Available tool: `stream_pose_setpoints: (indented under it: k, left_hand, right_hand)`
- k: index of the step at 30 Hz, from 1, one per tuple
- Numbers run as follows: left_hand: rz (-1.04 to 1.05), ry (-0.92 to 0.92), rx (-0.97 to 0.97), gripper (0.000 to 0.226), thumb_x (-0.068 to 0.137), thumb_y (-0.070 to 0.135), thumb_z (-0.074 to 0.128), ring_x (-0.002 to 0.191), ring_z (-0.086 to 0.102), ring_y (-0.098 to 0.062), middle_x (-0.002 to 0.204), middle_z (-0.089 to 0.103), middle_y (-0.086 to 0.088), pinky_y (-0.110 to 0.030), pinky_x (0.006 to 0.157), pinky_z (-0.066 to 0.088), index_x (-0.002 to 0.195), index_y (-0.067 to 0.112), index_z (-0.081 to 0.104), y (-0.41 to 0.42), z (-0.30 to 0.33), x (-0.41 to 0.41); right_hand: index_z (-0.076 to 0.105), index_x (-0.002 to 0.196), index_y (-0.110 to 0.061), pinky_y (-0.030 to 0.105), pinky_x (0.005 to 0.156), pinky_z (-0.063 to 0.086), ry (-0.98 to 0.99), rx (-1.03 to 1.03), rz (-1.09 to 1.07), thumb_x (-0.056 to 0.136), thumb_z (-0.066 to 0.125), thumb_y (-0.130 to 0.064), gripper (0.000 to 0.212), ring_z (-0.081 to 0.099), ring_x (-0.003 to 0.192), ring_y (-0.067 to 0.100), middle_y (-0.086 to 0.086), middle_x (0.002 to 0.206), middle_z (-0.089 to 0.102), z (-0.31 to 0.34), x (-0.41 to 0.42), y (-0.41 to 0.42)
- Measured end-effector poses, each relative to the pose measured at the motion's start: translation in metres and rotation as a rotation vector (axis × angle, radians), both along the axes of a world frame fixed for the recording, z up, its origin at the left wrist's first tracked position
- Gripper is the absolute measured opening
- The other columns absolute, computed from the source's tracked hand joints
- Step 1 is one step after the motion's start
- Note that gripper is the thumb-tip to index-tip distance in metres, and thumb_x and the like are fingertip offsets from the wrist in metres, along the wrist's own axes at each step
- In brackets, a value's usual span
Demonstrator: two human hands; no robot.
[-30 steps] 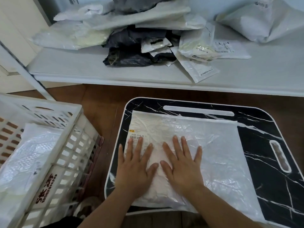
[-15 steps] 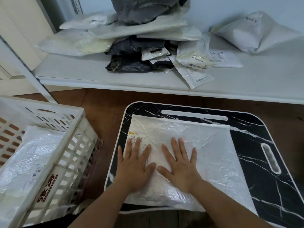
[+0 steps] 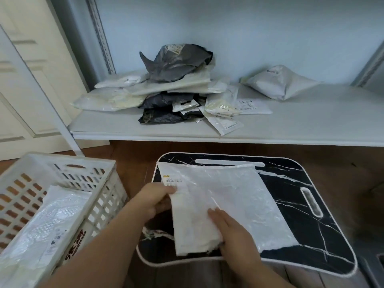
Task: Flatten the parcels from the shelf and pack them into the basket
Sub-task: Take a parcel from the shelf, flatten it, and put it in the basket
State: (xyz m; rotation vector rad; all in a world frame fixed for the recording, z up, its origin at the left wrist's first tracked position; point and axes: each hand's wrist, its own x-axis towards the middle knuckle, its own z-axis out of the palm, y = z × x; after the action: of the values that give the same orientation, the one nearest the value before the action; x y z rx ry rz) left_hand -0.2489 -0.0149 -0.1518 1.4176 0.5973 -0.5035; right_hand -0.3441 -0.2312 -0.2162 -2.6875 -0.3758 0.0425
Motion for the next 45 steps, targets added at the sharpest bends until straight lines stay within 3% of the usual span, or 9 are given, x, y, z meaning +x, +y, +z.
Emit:
stream_pose_setpoints:
  k: [3, 7, 13, 18, 22, 25, 30, 39, 45]
  left_hand:
    - [0.090, -0.110, -0.220, 0.012, 0.095, 0.012, 0.056, 0.072, 0.068, -0.022, 0.083, 0.072, -0.015, -0.031, 0.064, 0.057, 0.100, 0.002, 0.062, -0.010, 0.047, 0.006]
    - [0.039, -0.325, -0.126, 0.035, 0.098, 0.036, 0.050, 0.100, 0.063, -0.020, 0.114, 0.066, -0.007, -0.029, 0.077, 0.051, 0.126, 0.016, 0.053, -0.017, 0.082, 0.006]
    - [-0.265, -0.547, 0.079, 0.107, 0.068, 0.047, 0.082, 0.134, 0.035, -0.014, 0.143, 0.030, 0.013, -0.032, 0.102, 0.037, 0.152, 0.032, 0.017, -0.011, 0.097, -0.014]
    - [-0.344, -0.568, 0.261, 0.143, 0.038, 0.074, 0.080, 0.147, 0.008, -0.014, 0.161, 0.002, 0.004, -0.045, 0.119, 0.018, 0.150, 0.040, -0.001, 0.009, 0.105, -0.021]
    - [-0.448, -0.547, 0.082, 0.134, 0.047, 0.063, 0.084, 0.139, 0.031, -0.016, 0.148, 0.023, 0.017, -0.046, 0.109, 0.037, 0.147, 0.049, -0.004, 0.004, 0.120, -0.033]
    - [-0.175, -0.618, -0.103, 0.104, 0.057, 0.038, 0.089, 0.119, 0.057, -0.021, 0.132, 0.057, 0.004, -0.044, 0.094, 0.051, 0.144, 0.030, 0.032, 0.018, 0.134, -0.028]
    - [0.254, -0.579, -0.117, 0.040, 0.079, -0.014, 0.057, 0.082, 0.068, -0.031, 0.093, 0.069, -0.017, -0.041, 0.073, 0.057, 0.114, 0.003, 0.061, 0.112, 0.135, -0.012]
    - [0.844, -0.385, -0.321, 0.018, 0.099, 0.011, 0.048, 0.074, 0.067, -0.020, 0.090, 0.070, -0.009, -0.036, 0.068, 0.054, 0.113, 0.005, 0.058, 0.307, 0.037, -0.047]
    - [1.011, -0.051, -0.334, 0.028, 0.097, 0.008, 0.050, 0.081, 0.062, -0.030, 0.101, 0.065, -0.018, -0.046, 0.058, 0.056, 0.124, 0.002, 0.055, 0.344, -0.075, -0.050]
  right_hand:
    - [0.055, 0.129, -0.031, 0.012, 0.106, 0.032, -0.058, 0.411, -0.253, 0.081, 0.052, 0.011, 0.064, 0.050, 0.120, 0.006, -0.015, 0.133, 0.054, 0.042, 0.009, -0.007]
    - [0.063, 0.108, -0.027, 0.032, 0.087, 0.051, -0.003, 1.099, -0.476, 0.090, 0.065, -0.012, 0.023, 0.066, 0.097, 0.015, -0.006, 0.101, 0.072, 0.108, 0.034, -0.020]
    - [0.059, 0.124, -0.011, 0.050, 0.094, 0.050, 0.345, 1.636, -0.392, 0.090, 0.063, -0.022, 0.037, 0.066, 0.105, 0.034, 0.015, 0.117, 0.068, 0.160, 0.044, -0.030]
    - [0.061, 0.120, -0.008, 0.049, 0.088, 0.053, 0.285, 1.513, -0.342, 0.090, 0.063, -0.019, 0.031, 0.070, 0.097, 0.032, 0.014, 0.107, 0.072, 0.184, 0.056, 0.003]
    - [0.061, 0.123, -0.011, 0.044, 0.087, 0.055, 0.354, 1.529, -0.203, 0.093, 0.055, -0.037, 0.040, 0.068, 0.102, 0.030, 0.013, 0.111, 0.071, 0.203, 0.065, 0.069]
    - [0.063, 0.123, -0.009, 0.041, 0.097, 0.049, 0.554, 1.466, -0.044, 0.086, 0.037, -0.064, 0.072, 0.065, 0.110, 0.027, 0.015, 0.116, 0.068, 0.216, 0.068, 0.123]
    - [0.065, 0.114, -0.004, 0.032, 0.100, 0.047, 0.514, 1.278, 0.027, 0.099, 0.029, -0.052, 0.062, 0.063, 0.109, 0.015, 0.009, 0.115, 0.069, 0.216, 0.088, 0.180]
    - [0.066, 0.104, -0.026, 0.026, 0.096, 0.039, 0.449, 0.580, 0.074, 0.092, 0.052, -0.052, 0.031, 0.056, 0.110, 0.011, -0.010, 0.111, 0.062, 0.154, 0.116, 0.272]
    - [0.042, 0.143, -0.030, 0.027, 0.115, 0.022, 0.428, 0.143, 0.368, 0.091, 0.049, -0.059, 0.059, 0.031, 0.139, 0.007, -0.012, 0.150, 0.038, 0.086, 0.124, 0.331]
